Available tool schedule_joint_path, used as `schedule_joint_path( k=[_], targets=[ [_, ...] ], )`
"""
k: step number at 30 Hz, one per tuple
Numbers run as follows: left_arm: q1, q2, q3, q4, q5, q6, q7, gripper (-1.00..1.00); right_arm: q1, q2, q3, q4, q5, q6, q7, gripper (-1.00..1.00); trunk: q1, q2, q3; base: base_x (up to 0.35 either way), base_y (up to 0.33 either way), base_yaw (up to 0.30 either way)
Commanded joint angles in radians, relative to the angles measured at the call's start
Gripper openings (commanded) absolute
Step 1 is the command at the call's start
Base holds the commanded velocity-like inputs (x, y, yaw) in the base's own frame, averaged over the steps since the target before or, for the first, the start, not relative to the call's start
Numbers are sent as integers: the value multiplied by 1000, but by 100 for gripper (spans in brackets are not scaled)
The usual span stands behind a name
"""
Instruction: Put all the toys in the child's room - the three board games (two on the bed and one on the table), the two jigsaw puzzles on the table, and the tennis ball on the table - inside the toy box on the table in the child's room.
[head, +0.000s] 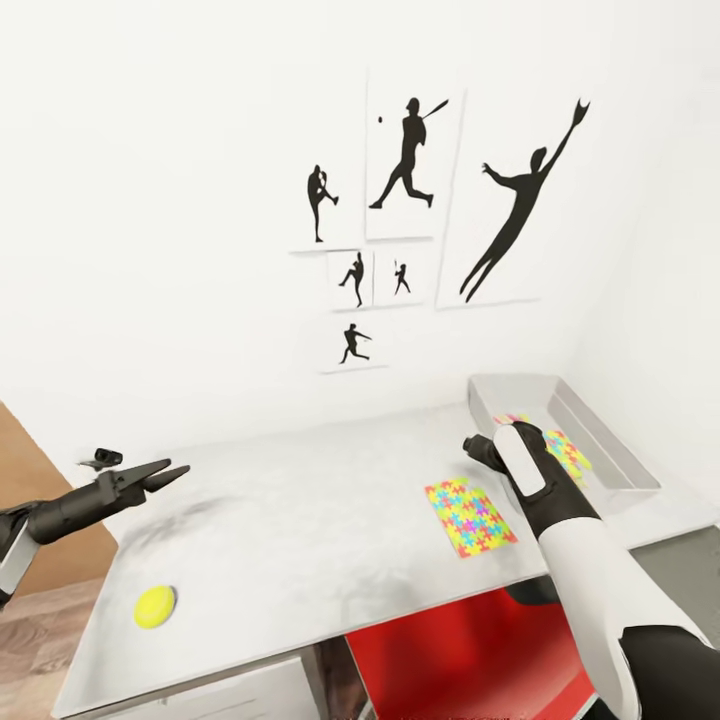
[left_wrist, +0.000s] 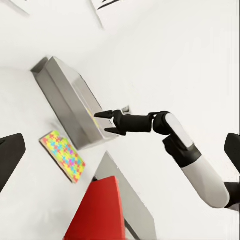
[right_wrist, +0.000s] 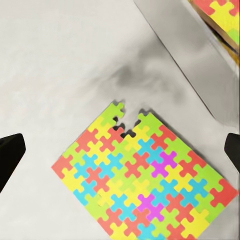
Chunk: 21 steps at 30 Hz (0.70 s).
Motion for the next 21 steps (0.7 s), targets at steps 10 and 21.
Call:
schedule_joint_path(
  k=[10, 21],
  targets=[
    [-5, -17, -41, -180, -3, 106, -4, 100, -3, 11, 5, 2, -10, 0, -9, 100, 1, -2, -15, 0, 0, -124],
    [13, -37, -48, -244, -4, 111, -4, 100, -3, 11, 6, -3, -11, 1, -8, 100, 1, -2, -29, 0, 0, -122]
  ],
)
